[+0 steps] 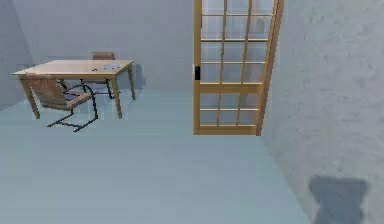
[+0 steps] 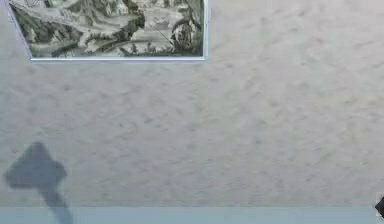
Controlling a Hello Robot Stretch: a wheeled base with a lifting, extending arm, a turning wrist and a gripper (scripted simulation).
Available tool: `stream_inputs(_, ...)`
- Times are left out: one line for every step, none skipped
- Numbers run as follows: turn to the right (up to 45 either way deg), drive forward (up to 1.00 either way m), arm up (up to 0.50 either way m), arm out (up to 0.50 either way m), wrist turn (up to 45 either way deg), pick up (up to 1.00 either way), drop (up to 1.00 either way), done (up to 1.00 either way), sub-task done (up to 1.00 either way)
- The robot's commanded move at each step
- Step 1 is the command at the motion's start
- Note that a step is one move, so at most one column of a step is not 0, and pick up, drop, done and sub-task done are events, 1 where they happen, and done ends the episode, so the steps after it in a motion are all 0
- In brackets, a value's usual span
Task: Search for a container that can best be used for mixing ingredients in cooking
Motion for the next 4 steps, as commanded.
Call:
stream_inputs(-6.0, 0.00, 0.00, 0.00, 0.0, 0.00, 0.00, 0.00, 0.00)
stream_inputs(0.0, 1.00, 0.00, 0.00, 0.0, 0.00, 0.00, 0.00, 0.00)
stream_inputs(-3.0, 0.00, 0.00, 0.00, 0.0, 0.00, 0.00, 0.00, 0.00)
stream_inputs(0.0, 1.00, 0.00, 0.00, 0.0, 0.00, 0.00, 0.00, 0.00)
